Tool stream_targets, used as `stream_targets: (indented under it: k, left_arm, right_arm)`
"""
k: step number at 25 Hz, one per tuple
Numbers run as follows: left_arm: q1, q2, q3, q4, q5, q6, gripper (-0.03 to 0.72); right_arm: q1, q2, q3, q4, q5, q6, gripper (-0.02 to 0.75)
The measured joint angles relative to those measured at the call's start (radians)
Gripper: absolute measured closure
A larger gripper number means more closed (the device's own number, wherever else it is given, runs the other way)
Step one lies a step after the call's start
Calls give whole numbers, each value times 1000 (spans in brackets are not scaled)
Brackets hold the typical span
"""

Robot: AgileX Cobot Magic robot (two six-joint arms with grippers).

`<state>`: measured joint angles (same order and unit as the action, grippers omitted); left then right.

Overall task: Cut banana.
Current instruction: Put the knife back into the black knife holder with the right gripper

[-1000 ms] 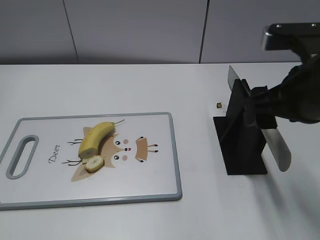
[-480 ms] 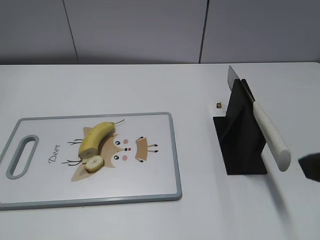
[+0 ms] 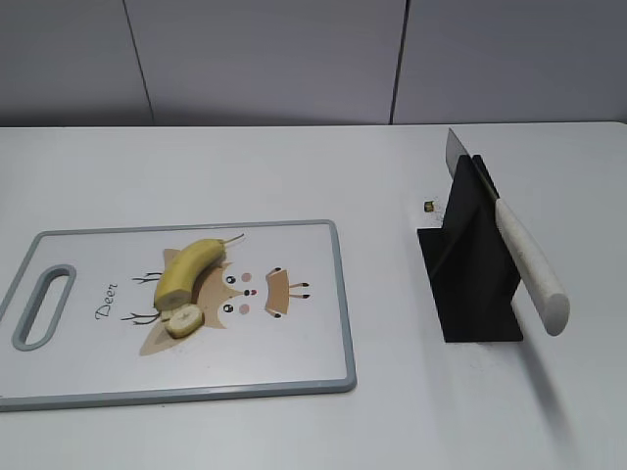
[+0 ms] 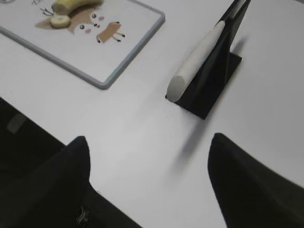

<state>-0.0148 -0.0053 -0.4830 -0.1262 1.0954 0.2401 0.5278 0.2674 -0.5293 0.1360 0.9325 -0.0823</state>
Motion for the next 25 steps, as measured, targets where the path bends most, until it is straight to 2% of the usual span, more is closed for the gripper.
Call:
stream_targets:
  k: [7, 18, 25]
  left_arm:
    - [0, 0, 0, 0, 0, 0, 137]
    - [0, 0, 0, 0, 0, 0, 137]
    - [-1, 0, 0, -1, 0, 0, 137]
  right_arm:
    - [0, -136, 4, -61, 120, 0, 157]
    - [0, -167, 28, -73, 116, 1, 157]
    - [0, -272, 28, -69, 113, 1, 157]
